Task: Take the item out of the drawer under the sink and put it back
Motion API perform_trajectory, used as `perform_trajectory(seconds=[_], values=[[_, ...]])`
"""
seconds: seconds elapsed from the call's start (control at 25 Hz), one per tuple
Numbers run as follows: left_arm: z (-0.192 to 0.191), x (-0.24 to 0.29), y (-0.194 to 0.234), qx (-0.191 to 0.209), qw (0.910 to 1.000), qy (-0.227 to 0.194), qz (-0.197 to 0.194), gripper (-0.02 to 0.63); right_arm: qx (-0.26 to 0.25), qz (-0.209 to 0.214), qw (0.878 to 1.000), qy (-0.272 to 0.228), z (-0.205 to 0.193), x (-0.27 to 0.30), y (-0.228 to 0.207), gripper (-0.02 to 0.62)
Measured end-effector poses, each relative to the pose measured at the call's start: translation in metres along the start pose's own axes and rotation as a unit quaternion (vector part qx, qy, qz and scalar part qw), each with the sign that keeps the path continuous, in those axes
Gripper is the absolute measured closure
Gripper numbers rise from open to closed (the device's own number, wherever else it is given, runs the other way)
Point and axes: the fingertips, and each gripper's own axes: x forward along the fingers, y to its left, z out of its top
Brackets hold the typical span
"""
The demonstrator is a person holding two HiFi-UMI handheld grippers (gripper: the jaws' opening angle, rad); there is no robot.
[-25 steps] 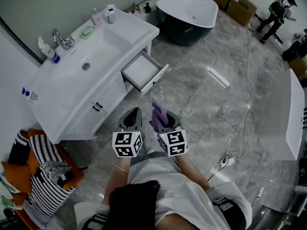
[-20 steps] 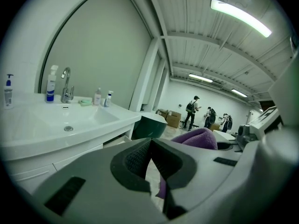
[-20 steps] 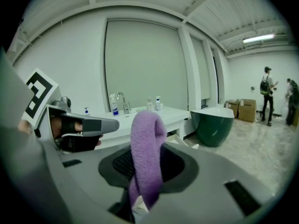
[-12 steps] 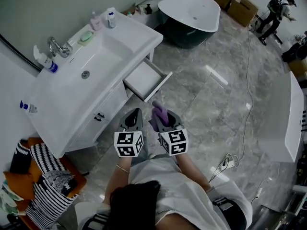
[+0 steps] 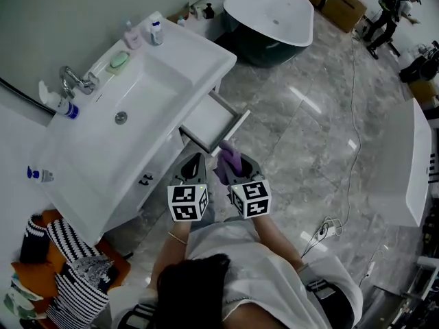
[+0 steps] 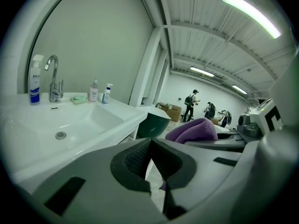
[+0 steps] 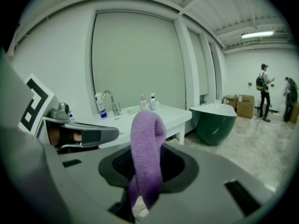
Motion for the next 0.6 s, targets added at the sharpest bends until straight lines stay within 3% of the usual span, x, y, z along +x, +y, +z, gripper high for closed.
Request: perform_trajectory(seconds=[0.6], values=[[0.020, 0.049, 0.034, 0.027, 0.9976, 0.030, -0.056, 0.603, 0.019, -0.029, 0.999, -0.015, 0.038, 0.066, -0.005, 0.485]])
